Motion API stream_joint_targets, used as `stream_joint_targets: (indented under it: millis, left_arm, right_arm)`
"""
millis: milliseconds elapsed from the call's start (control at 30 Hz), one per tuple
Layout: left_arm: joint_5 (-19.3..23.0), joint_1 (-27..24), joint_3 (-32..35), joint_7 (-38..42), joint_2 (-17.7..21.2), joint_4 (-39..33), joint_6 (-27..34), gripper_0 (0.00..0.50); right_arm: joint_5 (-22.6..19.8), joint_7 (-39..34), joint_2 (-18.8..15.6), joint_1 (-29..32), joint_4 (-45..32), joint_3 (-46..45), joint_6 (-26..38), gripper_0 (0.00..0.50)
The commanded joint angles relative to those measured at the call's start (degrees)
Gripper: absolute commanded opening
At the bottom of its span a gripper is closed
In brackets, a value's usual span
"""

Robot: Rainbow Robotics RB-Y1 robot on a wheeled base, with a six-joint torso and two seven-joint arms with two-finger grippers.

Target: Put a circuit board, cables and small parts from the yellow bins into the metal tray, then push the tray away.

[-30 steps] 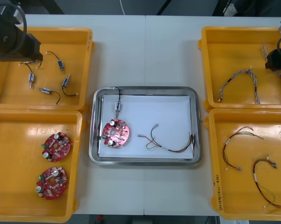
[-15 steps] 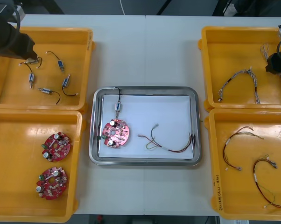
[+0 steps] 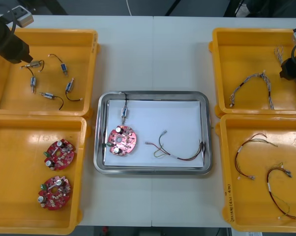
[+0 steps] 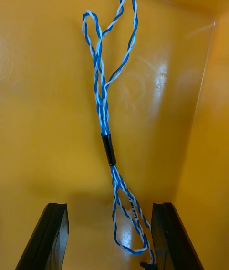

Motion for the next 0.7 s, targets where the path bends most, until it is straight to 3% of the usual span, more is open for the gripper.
stream_joint_targets:
  millis: [33,333,367,400,433,467,500,700]
  left_arm:
    - [0.34,-3.89,2.1,-7.94,0.71,3.88,-4.27,0.5]
    - [0.43,-5.21,2.1,-16.82,-2.19,12.58,-14.99,0.5]
    - [0.78,-5.3,2.1,-18.05,-2.63,13.64,-16.48,0.5]
    - [0.96,-5.3,2.1,-19.11,-2.8,14.25,-17.71,0.5]
    - [1.13,-5.3,2.1,-19.63,-2.98,14.51,-18.24,0.5]
    - [1.49,-5.3,2.1,-20.69,-3.33,15.13,-19.47,0.5]
    - [1.84,-5.3,2.1,-21.57,-3.59,15.75,-20.26,0.5]
    - [4.21,-5.3,2.1,-26.58,-4.38,19.09,-25.01,0.5]
  right_arm:
    - [-0.33,0.34,-0.01,0.8,-0.95,0.96,0.31,0.5]
    - [-0.59,1.22,-0.01,1.6,-0.86,0.96,0.31,0.5]
    - [-0.59,1.31,-0.01,1.77,-0.95,0.96,0.31,0.463]
    - [-0.68,1.39,-0.01,1.77,-0.95,0.96,0.31,0.289]
    - [-0.68,1.39,-0.01,1.77,-0.86,0.96,0.31,0.18]
    - [-0.77,1.39,-0.01,1.77,-0.86,0.96,0.31,0.022]
    - [-0.95,1.39,-0.01,1.77,-0.95,0.96,0.31,0.0]
    - [-1.65,1.22,-0.01,1.77,-0.95,0.96,0.4,0.0]
